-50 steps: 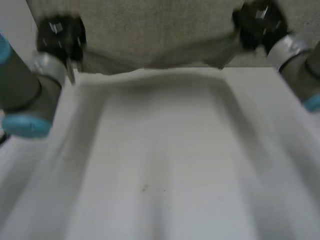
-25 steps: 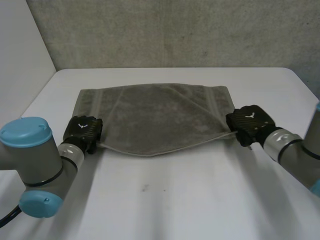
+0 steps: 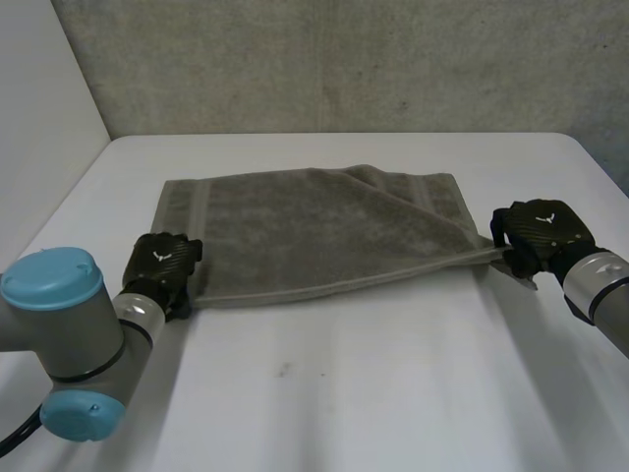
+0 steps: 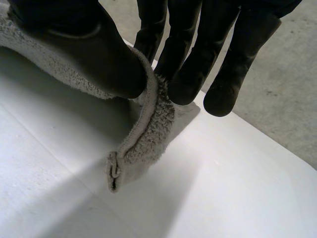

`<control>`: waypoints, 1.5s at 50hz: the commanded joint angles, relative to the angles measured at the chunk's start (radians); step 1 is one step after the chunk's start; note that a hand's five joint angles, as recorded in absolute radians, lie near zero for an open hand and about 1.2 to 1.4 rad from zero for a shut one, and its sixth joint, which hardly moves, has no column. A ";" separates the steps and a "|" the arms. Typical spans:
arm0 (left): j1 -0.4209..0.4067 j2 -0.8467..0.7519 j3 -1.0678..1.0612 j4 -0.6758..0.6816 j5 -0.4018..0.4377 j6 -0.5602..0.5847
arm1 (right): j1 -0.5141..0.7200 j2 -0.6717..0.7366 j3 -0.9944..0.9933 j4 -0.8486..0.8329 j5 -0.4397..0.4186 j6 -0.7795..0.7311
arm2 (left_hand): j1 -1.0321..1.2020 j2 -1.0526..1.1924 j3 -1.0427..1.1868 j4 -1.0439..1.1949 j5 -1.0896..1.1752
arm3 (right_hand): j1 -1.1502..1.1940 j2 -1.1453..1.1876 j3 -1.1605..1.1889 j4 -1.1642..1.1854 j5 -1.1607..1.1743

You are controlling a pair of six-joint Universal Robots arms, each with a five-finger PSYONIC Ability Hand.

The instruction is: Fold the towel.

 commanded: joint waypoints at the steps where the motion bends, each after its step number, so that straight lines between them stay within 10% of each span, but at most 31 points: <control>1: 0.010 0.022 -0.007 -0.014 0.002 0.000 | -0.001 0.005 0.002 -0.004 0.001 -0.005 | 0.654 0.651 0.661 0.662 0.661 | 0.043 0.061 0.061 0.053 0.042; 9: 0.016 0.177 -0.054 -0.130 0.004 0.015 | 0.002 -0.008 -0.015 0.034 0.004 -0.011 | 0.824 0.821 0.831 0.832 0.831 | 0.043 0.061 0.061 0.053 0.042; 25: 0.094 0.744 -0.246 -0.561 0.030 0.181 | -0.061 -0.286 0.021 0.736 -0.043 -0.390 | 0.824 0.821 0.831 0.832 0.831 | 0.043 0.061 0.061 0.053 0.042; 34: 0.105 0.825 -0.264 -0.614 0.105 0.187 | -0.135 -0.423 0.017 0.780 -0.140 -0.435 | 0.824 0.821 0.831 0.832 0.831 | 0.043 0.061 0.061 0.053 0.042; 60: 0.133 -0.049 0.338 -0.328 0.124 0.134 | 0.172 0.421 -0.651 0.246 -0.002 -0.401 | 0.824 0.821 0.831 0.832 0.831 | 0.043 0.061 0.061 0.053 0.042; 75: 0.119 -0.264 0.587 -0.325 0.054 0.121 | 0.203 0.634 -0.929 0.223 0.053 -0.398 | 0.824 0.821 0.831 0.832 0.831 | 0.043 0.061 0.061 0.053 0.042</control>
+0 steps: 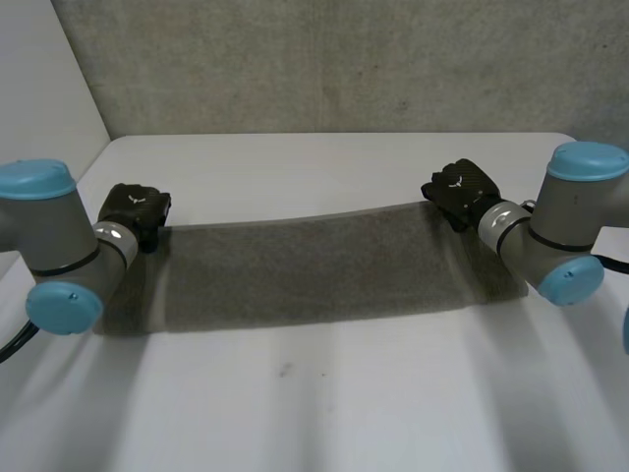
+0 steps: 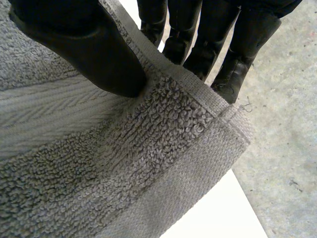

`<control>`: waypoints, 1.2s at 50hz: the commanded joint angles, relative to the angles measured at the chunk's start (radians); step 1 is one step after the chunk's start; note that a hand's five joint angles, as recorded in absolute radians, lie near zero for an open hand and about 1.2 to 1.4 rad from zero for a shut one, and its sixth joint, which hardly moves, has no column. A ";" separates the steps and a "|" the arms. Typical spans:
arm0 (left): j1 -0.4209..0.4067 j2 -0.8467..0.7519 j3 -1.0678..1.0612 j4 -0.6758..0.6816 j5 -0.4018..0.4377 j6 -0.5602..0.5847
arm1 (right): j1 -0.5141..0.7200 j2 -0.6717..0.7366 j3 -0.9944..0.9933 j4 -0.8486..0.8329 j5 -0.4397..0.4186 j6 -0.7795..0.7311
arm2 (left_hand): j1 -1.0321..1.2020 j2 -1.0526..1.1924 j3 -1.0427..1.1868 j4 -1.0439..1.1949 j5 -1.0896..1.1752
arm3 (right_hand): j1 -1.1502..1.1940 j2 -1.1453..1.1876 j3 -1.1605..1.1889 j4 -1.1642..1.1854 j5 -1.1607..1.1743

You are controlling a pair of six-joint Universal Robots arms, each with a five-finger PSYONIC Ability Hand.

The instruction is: Fold the towel.

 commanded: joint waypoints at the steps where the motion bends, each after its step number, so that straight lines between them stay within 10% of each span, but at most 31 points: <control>1: -0.009 -0.063 0.073 0.006 -0.010 0.002 | 0.005 0.061 -0.093 0.006 0.042 0.000 | 0.200 0.178 0.179 0.177 0.189 | 0.043 0.060 0.061 0.053 0.039; 7: -0.009 -0.092 0.103 0.009 -0.008 -0.004 | 0.011 0.080 -0.130 0.006 0.051 0.002 | 0.200 0.178 0.179 0.177 0.189 | 0.043 0.060 0.061 0.053 0.039; 8: -0.011 -0.095 0.106 0.011 -0.005 -0.007 | 0.011 0.081 -0.130 0.009 0.061 0.003 | -0.198 -0.219 -0.219 -0.221 -0.209 | -0.872 -0.855 -0.854 -0.861 -0.875; 9: -0.014 -0.094 0.106 0.020 -0.006 -0.021 | 0.012 0.078 -0.127 0.013 0.083 0.003 | -1.022 -1.043 -1.043 -1.045 -1.033 | -1.179 -1.162 -1.161 -1.169 -1.182; 17: -0.037 -0.020 0.069 0.080 0.000 -0.120 | 0.043 -0.023 -0.082 0.074 0.241 0.029 | -1.022 -1.043 -1.043 -1.045 -1.033 | -1.179 -1.162 -1.161 -1.169 -1.182; 33: -0.038 0.366 -0.316 0.141 -0.002 -0.357 | 0.000 -0.457 0.453 0.140 0.246 0.229 | -1.022 -1.043 -1.043 -1.045 -1.033 | -1.155 -1.138 -1.137 -1.145 -1.158; 47: -0.049 0.396 -0.511 0.290 -0.006 -0.423 | -0.144 -0.437 0.751 -0.112 0.051 0.221 | -1.022 -1.043 -1.043 -1.045 -1.033 | -0.565 -0.547 -0.546 -0.554 -0.568; 60: -0.050 0.396 -0.540 0.298 -0.005 -0.423 | -0.170 -0.355 0.753 -0.238 0.011 0.215 | -1.022 -1.043 -1.043 -1.045 -1.033 | -0.549 -0.532 -0.531 -0.539 -0.552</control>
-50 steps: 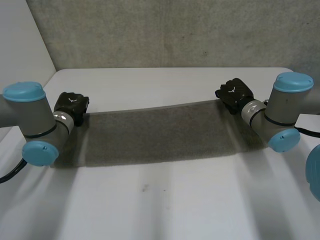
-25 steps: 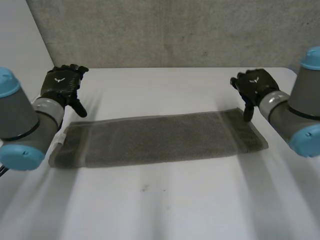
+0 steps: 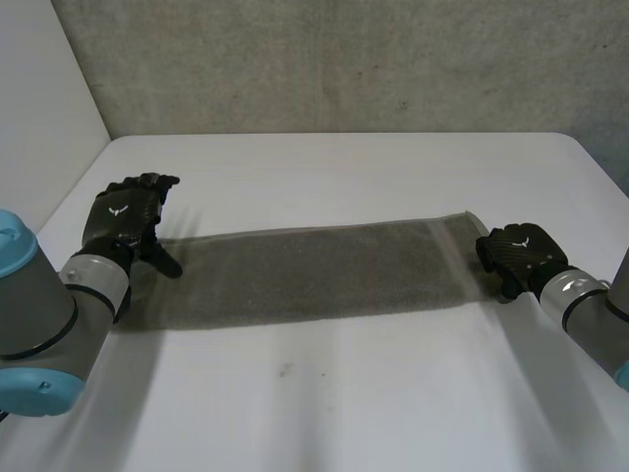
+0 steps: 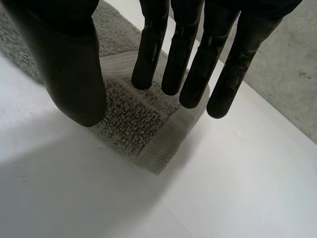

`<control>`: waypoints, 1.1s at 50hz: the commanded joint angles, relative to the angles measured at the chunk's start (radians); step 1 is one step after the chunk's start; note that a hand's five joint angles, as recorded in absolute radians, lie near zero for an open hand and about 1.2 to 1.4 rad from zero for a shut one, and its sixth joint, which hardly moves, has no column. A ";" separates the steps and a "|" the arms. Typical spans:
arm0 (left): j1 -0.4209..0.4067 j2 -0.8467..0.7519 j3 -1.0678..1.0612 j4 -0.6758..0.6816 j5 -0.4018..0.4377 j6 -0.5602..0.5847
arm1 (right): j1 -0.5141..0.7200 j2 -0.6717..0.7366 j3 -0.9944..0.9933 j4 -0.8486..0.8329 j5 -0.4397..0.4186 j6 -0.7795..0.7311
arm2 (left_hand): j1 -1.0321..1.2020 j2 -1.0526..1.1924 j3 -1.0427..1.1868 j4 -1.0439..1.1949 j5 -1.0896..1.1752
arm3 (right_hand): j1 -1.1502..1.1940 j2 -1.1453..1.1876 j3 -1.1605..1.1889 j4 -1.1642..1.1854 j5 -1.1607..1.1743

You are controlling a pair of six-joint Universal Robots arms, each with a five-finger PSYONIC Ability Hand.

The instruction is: Fold the towel.

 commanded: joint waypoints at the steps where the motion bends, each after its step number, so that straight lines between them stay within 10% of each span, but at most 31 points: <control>1: 0.000 0.000 -0.009 -0.002 0.001 0.001 | -0.001 0.045 -0.026 -0.015 0.001 -0.004 | -0.001 0.009 0.007 0.007 -0.029 | 0.005 0.004 0.003 0.005 0.007; 8: -0.002 -0.003 -0.010 -0.002 0.001 0.001 | -0.001 0.077 -0.046 -0.015 0.007 -0.009 | -0.001 0.009 0.007 0.007 -0.029 | 0.008 0.007 0.006 0.008 0.010; 12: -0.002 -0.005 -0.012 -0.002 0.001 0.001 | -0.003 0.091 -0.058 -0.015 0.021 -0.036 | -0.001 0.009 0.007 0.007 -0.029 | 0.594 0.593 0.591 0.594 0.596; 40: -0.002 0.002 -0.019 -0.002 0.000 0.001 | -0.388 -0.105 -0.011 0.185 0.128 -0.374 | -0.001 0.009 0.007 0.007 -0.029 | 0.597 0.596 0.595 0.597 0.599; 55: -0.002 0.005 -0.024 0.000 0.000 0.001 | 0.268 -0.173 -0.196 0.148 0.159 -0.177 | -0.001 0.009 0.007 0.007 -0.029 | 0.597 0.596 0.595 0.597 0.599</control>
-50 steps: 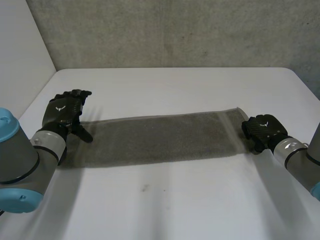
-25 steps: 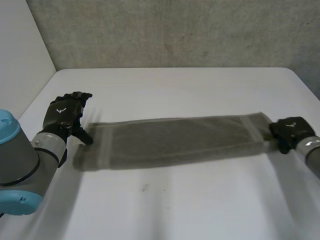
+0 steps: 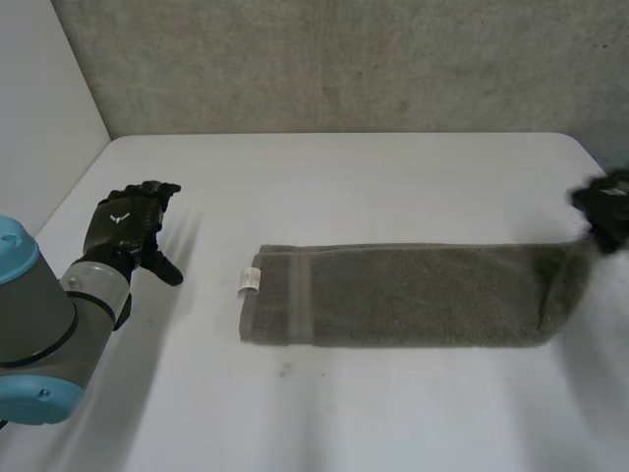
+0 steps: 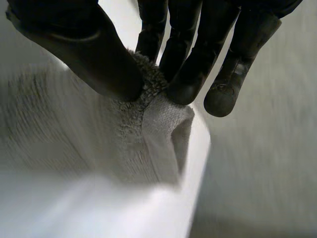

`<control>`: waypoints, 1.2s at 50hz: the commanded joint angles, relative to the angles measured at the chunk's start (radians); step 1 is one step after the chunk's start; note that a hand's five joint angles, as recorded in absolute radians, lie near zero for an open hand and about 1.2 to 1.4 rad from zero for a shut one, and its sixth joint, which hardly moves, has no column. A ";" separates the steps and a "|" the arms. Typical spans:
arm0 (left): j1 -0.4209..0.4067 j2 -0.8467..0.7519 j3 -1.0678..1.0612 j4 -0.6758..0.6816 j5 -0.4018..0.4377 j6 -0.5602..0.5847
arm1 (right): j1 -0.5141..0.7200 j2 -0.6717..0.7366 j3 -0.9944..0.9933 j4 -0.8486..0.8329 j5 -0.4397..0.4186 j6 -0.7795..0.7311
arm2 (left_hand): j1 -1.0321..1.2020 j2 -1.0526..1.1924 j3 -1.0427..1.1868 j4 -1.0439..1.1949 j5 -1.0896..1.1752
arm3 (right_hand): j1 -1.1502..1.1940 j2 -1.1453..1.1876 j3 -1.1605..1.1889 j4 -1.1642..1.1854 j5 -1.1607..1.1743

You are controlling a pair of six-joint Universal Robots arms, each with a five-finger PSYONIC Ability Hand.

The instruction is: Fold the towel.

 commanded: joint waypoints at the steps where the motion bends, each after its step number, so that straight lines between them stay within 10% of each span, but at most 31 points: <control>1: -0.001 0.001 0.000 0.000 0.000 0.000 | 0.351 0.056 -0.116 -0.027 0.016 0.075 | -0.001 0.009 0.008 0.008 -0.029 | 0.060 0.079 0.059 0.053 0.062; 11: -0.001 0.001 0.000 0.000 0.000 0.000 | 0.811 0.340 -0.296 -0.044 0.003 0.077 | -0.001 0.009 0.008 0.008 -0.029 | 0.060 0.079 0.059 0.053 0.062; 20: -0.003 0.001 -0.005 0.000 0.000 0.000 | 0.890 0.458 -0.341 -0.032 0.005 0.080 | -0.001 0.009 0.008 0.008 -0.029 | -0.018 0.000 -0.019 -0.025 -0.017; 22: -0.004 0.001 -0.006 0.000 0.000 0.000 | 0.879 0.416 -0.315 -0.041 0.017 0.095 | -0.001 0.009 0.008 0.008 -0.029 | -1.014 -0.995 -1.014 -1.020 -1.012; 24: -0.006 0.001 -0.006 0.000 0.000 0.000 | 0.876 0.371 -0.303 -0.035 0.026 0.120 | -0.001 0.009 0.008 0.008 -0.029 | -1.162 -1.143 -1.162 -1.169 -1.160; 44: -0.051 0.000 -0.008 -0.003 0.001 -0.002 | 0.241 0.061 0.265 -0.095 -0.137 0.365 | -0.001 0.009 0.008 0.008 -0.029 | -1.162 -1.143 -1.162 -1.169 -1.160; 60: -0.360 -0.049 0.101 -0.010 -0.001 -0.054 | 0.212 0.049 0.346 -0.190 -0.158 0.379 | 0.041 0.051 0.049 0.050 0.013 | -1.154 -1.136 -1.155 -1.161 -1.153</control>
